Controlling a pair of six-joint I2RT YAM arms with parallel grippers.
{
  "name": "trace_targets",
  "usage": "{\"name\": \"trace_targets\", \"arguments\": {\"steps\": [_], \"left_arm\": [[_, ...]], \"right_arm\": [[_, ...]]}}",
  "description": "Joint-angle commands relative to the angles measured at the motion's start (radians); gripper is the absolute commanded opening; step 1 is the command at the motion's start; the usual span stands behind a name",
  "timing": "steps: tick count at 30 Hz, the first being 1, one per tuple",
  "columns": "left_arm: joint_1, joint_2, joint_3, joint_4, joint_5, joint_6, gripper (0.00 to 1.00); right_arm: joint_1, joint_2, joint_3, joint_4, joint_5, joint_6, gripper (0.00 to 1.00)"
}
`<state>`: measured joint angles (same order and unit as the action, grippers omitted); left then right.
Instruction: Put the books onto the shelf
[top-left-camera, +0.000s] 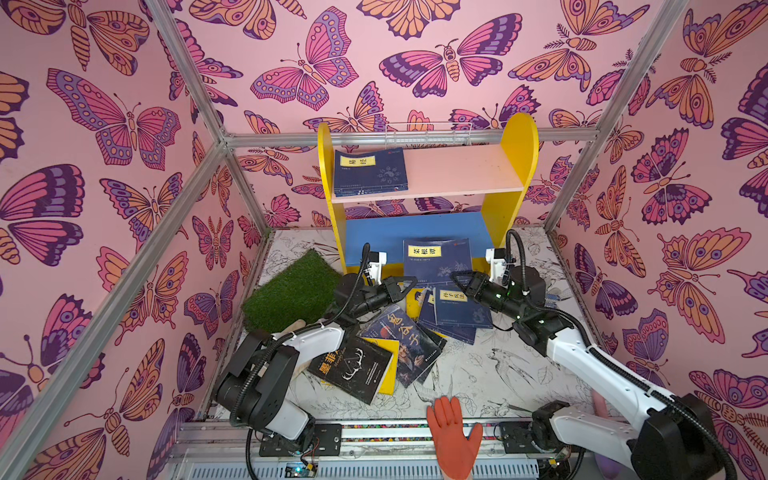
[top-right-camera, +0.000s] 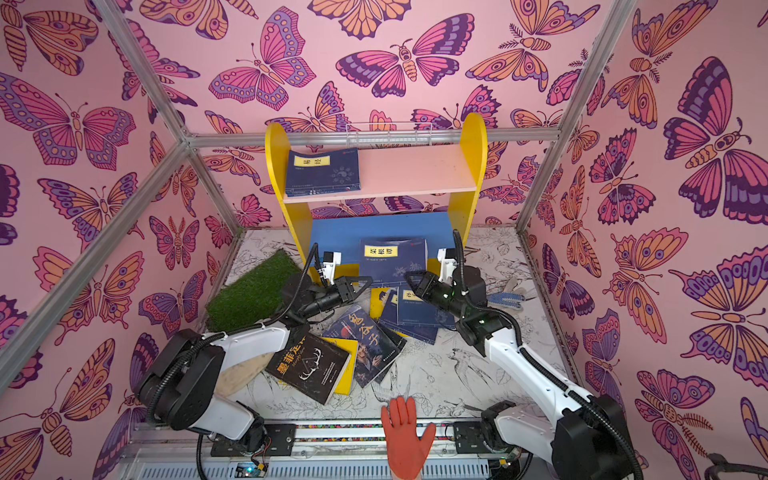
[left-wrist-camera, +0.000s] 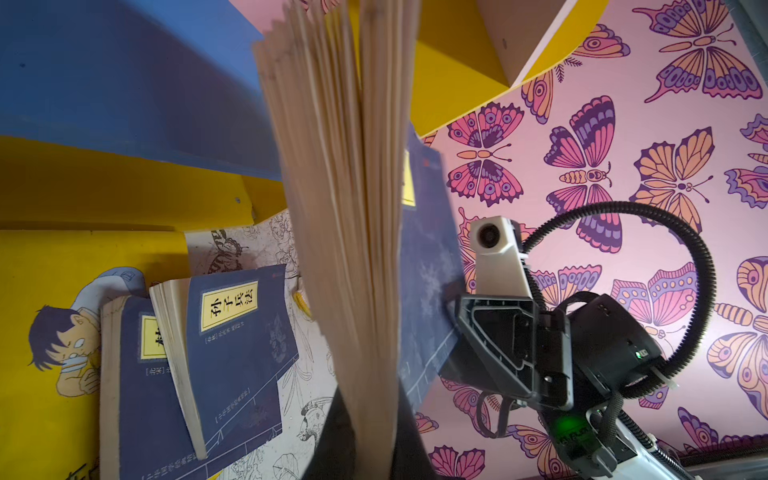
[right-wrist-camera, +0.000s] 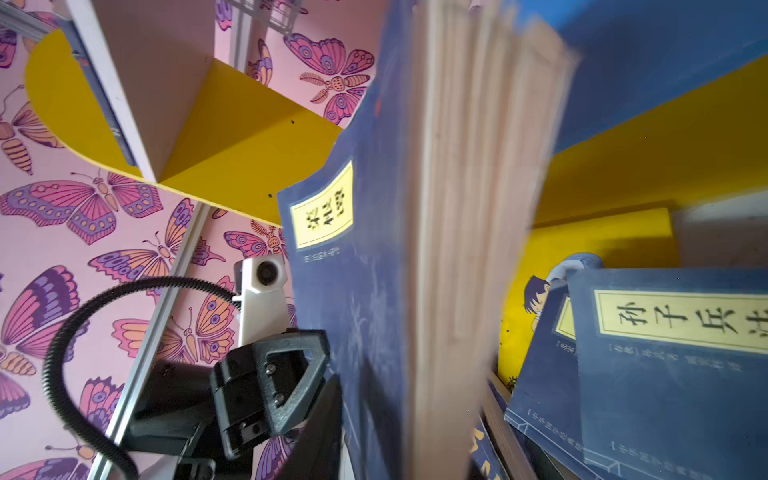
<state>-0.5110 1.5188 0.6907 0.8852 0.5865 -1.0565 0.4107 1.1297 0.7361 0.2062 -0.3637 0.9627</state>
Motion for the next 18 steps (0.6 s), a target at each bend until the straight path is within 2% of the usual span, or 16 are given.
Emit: {"name": "trace_targets", "arguments": {"steps": [1, 4, 8, 15, 18], "left_arm": [[0.005, -0.039, -0.035, 0.059, 0.013, 0.008, 0.00], [0.016, -0.047, -0.043, 0.076, 0.040, -0.009, 0.00], [0.025, -0.048, -0.043, 0.092, 0.059, -0.019, 0.00], [0.031, -0.054, -0.044, 0.100, 0.057, -0.023, 0.00], [0.034, -0.054, -0.047, 0.103, 0.052, -0.022, 0.00]], "right_arm": [[-0.035, -0.039, 0.009, 0.003, 0.001, -0.021, 0.48], [-0.101, -0.058, -0.006, 0.049, -0.053, 0.012, 0.51], [-0.155, -0.050, -0.004, 0.103, -0.141, 0.036, 0.50], [-0.159, 0.002, 0.018, 0.107, -0.269, 0.048, 0.47], [-0.160, 0.008, 0.020, 0.034, -0.270, 0.008, 0.46]]}}
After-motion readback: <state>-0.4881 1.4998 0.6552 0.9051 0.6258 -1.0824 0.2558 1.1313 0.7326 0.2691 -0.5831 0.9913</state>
